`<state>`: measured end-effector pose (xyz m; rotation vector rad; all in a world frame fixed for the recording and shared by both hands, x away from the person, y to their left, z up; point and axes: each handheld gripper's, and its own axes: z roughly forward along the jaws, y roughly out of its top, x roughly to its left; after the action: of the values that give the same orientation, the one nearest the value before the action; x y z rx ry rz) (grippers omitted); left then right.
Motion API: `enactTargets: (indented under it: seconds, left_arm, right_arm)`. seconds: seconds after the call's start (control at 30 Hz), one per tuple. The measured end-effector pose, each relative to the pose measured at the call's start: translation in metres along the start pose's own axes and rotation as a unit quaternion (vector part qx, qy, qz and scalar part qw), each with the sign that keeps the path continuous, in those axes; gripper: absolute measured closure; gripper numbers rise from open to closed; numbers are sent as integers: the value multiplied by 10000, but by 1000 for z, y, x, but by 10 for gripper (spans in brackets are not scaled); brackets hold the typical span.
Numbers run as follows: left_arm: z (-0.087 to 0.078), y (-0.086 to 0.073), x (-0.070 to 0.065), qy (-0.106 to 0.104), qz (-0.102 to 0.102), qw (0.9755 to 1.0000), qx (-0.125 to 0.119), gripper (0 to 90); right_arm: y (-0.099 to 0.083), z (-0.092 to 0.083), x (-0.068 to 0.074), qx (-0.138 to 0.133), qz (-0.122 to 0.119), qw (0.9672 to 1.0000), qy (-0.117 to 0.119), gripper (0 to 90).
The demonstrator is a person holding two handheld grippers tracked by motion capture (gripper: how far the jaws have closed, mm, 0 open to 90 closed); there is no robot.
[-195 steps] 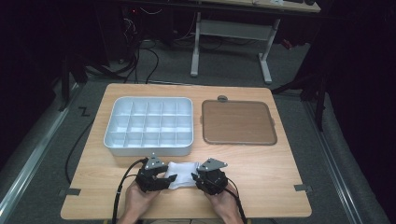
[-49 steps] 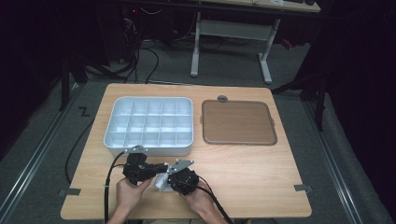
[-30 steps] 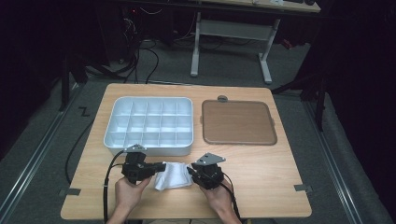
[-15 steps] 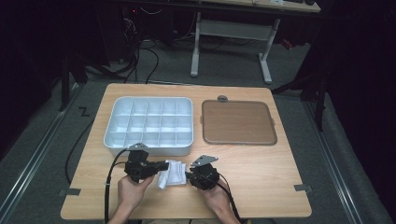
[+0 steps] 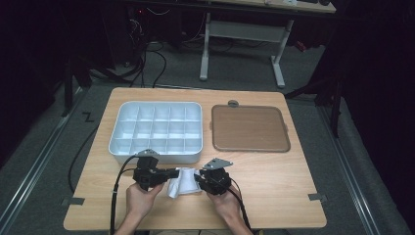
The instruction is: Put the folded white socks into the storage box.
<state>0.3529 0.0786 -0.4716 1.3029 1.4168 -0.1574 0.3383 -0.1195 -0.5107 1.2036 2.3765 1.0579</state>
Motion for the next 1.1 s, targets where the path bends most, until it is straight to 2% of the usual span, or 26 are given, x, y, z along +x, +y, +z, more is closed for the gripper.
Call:
enactTargets:
  seconds: [0.13,0.43,0.73,0.93,0.97,1.1]
  left_arm:
    - [1,1,-2,-15,12,10000,9,845]
    - [10,2,-3,-70,-127,9999,5,845]
    - [19,-2,-11,-77,113,9999,80,844]
    - [24,-6,-9,-21,232,9997,122,843]
    - [25,-7,-9,-5,302,9994,154,843]
    - [29,-11,-6,45,339,9992,227,842]
  right_arm:
    - [-1,9,1,229,-62,9997,81,717]
    - [-1,17,7,270,-340,9989,175,752]
    - [-3,16,15,300,-426,9982,285,760]
    - [-6,14,21,265,-512,9976,395,759]
    - [-7,14,21,258,-497,9976,413,759]
    - [-9,12,23,254,-435,9973,525,740]
